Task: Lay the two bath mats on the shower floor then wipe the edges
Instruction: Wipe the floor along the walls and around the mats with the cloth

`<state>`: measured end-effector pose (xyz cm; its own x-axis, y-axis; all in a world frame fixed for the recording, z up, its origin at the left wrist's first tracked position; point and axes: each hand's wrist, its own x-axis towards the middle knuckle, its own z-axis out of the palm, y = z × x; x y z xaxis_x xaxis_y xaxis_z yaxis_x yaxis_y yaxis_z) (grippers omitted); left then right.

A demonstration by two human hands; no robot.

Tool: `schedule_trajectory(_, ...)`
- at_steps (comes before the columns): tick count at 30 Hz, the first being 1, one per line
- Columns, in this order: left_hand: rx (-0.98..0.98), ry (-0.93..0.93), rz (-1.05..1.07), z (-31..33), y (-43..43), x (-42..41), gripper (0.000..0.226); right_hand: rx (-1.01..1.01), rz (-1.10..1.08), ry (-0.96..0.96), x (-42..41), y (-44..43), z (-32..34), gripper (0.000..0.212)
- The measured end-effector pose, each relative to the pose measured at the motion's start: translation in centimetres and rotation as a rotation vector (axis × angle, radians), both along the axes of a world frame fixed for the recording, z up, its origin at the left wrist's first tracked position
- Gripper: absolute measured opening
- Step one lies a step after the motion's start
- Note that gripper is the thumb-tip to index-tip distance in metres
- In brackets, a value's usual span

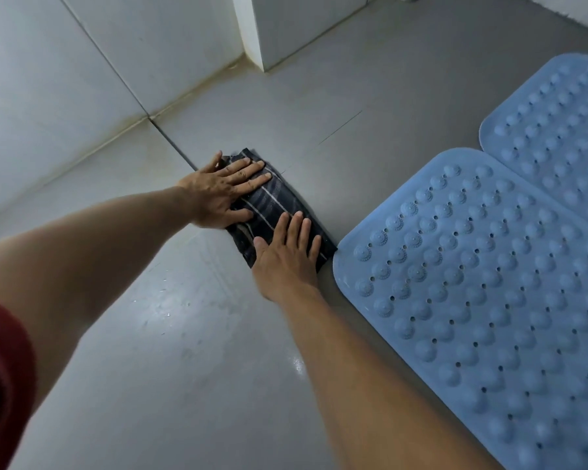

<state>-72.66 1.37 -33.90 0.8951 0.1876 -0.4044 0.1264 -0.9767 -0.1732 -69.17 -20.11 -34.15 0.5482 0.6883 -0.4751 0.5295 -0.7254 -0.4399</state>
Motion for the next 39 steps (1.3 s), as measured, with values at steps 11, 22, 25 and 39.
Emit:
schedule_trajectory(11, 0.045, 0.09, 0.089, -0.1, 0.2, 0.8, 0.079, -0.149, 0.18, 0.069, 3.5, 1.2, 0.5, 0.076)
schedule_trajectory(22, 0.084, 0.147, 0.123, 0.6, 0.1, 3.3, 0.08, -0.056, 0.182, 0.018, 6.0, 1.1, 0.4, 0.08)
schedule_trajectory(25, 0.102, 0.192, 0.137, 0.8, 0.0, 3.6, 0.083, -0.032, 0.126, 0.03, 5.9, 1.5, 0.5, 0.083)
schedule_trajectory(39, 0.039, 0.173, 0.006, 0.1, 1.4, 4.4, 0.093, 0.043, -0.386, 0.009, 2.5, 3.9, 0.3, 0.081)
